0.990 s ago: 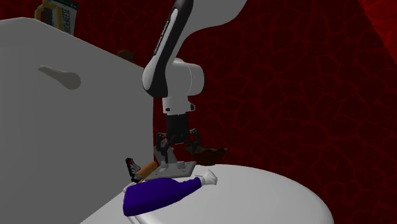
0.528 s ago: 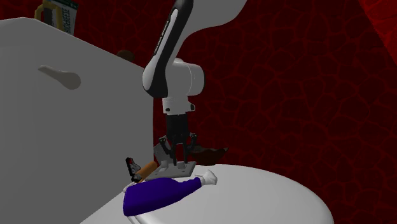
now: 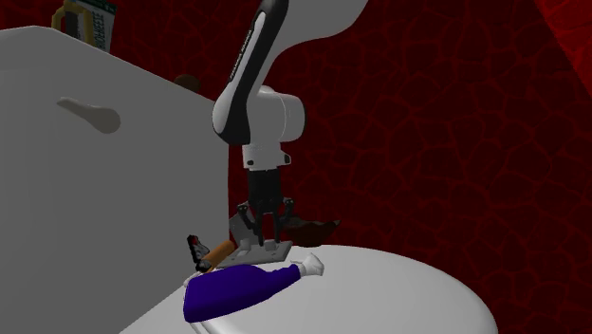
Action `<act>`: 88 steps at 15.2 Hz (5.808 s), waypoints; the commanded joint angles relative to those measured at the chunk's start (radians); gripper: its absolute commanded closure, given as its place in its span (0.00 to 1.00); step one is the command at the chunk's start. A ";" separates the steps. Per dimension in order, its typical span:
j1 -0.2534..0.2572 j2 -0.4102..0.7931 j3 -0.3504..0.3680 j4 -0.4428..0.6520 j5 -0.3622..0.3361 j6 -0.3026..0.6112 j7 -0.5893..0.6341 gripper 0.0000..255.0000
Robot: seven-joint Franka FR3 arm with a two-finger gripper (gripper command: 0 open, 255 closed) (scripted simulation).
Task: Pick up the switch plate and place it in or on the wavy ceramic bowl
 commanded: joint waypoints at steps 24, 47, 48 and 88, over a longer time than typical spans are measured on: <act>-0.008 -0.163 0.016 0.131 0.056 -0.289 -0.053 1.00; -0.148 -0.038 -0.083 0.419 0.070 -0.430 -0.314 1.00; -0.148 -0.036 -0.083 0.408 0.069 -0.418 -0.312 1.00; -0.144 -0.025 -0.082 0.358 0.066 -0.358 -0.300 0.00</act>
